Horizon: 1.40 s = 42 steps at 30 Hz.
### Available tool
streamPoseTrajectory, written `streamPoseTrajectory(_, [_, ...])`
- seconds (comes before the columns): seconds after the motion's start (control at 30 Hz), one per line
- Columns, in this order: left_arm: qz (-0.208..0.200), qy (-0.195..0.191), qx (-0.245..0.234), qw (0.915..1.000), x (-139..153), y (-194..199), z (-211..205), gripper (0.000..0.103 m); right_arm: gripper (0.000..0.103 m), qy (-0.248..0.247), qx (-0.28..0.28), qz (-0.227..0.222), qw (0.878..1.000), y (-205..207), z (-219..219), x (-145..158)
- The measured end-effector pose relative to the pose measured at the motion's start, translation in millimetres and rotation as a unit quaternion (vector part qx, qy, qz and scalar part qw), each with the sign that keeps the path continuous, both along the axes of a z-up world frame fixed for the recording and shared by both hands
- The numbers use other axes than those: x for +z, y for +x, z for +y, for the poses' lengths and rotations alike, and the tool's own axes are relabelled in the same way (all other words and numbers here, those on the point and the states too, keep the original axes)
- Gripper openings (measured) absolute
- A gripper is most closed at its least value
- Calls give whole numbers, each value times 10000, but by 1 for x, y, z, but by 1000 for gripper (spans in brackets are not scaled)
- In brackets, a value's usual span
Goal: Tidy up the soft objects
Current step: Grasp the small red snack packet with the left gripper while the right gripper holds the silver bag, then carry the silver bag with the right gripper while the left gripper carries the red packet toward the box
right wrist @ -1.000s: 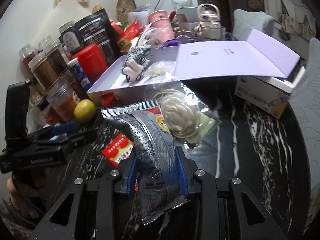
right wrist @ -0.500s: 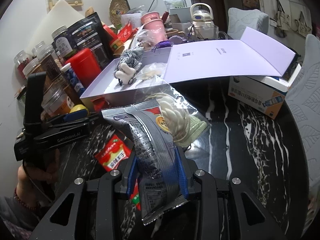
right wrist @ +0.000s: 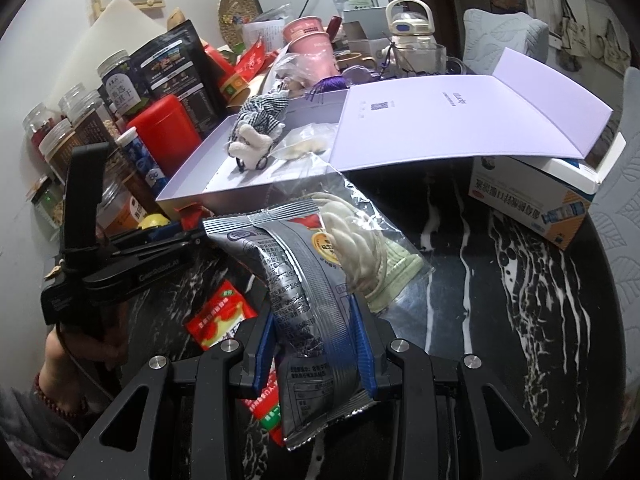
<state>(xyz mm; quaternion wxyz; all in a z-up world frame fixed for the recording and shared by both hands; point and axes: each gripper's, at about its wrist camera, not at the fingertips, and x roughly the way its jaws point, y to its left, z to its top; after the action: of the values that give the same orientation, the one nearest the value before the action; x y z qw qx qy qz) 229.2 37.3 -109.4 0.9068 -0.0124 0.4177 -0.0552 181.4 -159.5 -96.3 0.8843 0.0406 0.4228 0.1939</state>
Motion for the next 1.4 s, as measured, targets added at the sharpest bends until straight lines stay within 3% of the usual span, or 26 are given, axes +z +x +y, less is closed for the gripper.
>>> streamPoseTrajectory(0.4, [-227,-231,-106,9994,32,-61,1,34,34,200,134,-144,9996,-37,6,9])
streamPoseTrajectory(0.9, [-324,-448,-153,9984,46,-134,-3,34,34,498,245,-240,9982,-83,6,7])
streamPoseTrajectory(1.17, [-639,-485,-115,9967,70,-166,-2,34,34,608,387,-541,9959,-105,7,25])
streamPoseTrajectory(1.4, [-995,-524,-188,9935,98,-169,0,34,34,649,472,-829,9933,-104,9,45])
